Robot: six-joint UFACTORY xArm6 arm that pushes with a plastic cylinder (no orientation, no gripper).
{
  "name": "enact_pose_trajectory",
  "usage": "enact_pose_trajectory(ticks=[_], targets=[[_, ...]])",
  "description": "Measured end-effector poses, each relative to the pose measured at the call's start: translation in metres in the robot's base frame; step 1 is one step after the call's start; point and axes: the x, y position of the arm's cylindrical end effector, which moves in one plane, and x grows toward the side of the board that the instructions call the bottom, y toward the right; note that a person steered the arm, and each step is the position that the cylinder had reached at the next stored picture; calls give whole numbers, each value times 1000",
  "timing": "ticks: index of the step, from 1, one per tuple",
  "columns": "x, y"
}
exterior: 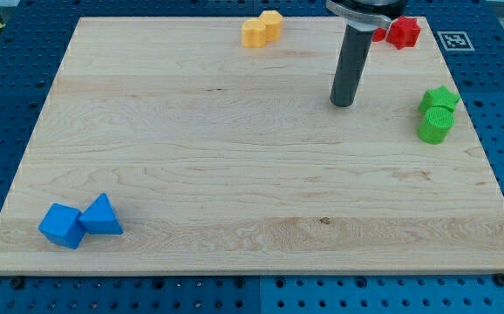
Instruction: Push yellow hexagon towards top left
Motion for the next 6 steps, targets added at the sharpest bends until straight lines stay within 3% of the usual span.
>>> enact_pose_trajectory(ticks=[3,5,6], targets=[[-7,0],[-95,8],[-104,8]])
